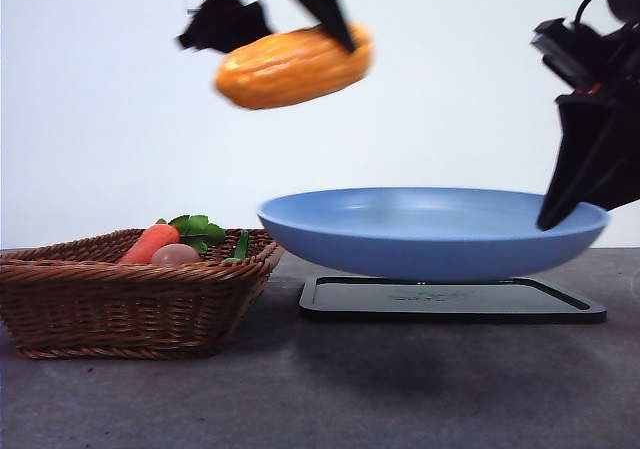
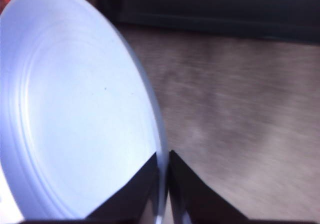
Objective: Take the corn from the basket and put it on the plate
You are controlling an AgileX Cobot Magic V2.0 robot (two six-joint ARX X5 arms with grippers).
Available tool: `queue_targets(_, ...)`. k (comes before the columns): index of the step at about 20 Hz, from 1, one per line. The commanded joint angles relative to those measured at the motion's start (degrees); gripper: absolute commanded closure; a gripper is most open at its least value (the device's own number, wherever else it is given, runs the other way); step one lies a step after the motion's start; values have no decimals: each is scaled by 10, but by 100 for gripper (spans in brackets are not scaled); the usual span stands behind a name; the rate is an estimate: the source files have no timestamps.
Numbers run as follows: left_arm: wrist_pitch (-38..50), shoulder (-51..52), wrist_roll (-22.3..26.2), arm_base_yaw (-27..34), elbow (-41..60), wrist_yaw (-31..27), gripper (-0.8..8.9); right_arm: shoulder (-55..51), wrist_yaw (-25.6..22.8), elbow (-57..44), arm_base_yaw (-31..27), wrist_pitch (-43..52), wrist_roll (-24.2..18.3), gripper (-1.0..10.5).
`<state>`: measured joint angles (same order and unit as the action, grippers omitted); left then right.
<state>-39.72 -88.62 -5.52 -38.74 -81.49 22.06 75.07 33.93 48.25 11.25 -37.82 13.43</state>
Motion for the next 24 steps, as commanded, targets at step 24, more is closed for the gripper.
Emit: queue_targets(24,19,-121,29,-86,-18,-32,470,13,50,9,2,28,22,945)
